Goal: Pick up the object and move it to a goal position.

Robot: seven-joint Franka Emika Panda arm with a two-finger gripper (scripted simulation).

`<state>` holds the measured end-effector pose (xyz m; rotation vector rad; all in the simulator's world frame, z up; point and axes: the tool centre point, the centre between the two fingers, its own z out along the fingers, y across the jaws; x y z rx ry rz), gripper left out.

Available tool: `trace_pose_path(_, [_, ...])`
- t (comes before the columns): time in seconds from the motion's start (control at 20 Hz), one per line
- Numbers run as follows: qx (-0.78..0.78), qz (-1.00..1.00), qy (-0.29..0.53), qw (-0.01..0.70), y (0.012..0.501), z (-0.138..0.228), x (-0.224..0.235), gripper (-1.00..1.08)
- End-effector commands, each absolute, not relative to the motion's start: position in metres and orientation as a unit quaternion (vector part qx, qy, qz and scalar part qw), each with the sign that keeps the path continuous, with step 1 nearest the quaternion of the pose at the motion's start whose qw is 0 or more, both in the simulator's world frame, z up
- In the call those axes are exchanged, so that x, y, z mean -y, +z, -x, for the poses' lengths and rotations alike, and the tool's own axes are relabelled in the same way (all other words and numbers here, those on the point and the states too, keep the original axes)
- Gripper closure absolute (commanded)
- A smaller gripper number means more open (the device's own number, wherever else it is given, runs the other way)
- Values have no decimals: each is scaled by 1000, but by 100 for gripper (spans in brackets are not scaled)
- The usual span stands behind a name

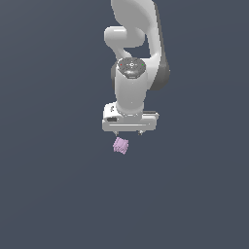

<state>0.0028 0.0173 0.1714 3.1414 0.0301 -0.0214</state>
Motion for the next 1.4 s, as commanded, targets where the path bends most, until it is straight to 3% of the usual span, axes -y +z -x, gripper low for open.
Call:
trace_pose_path(0.0, [-11,-1000,-7,0,171,-3,-17,-92])
trace_pose_path(1.35, [-260,-966,-6,3,136,3,1,-92])
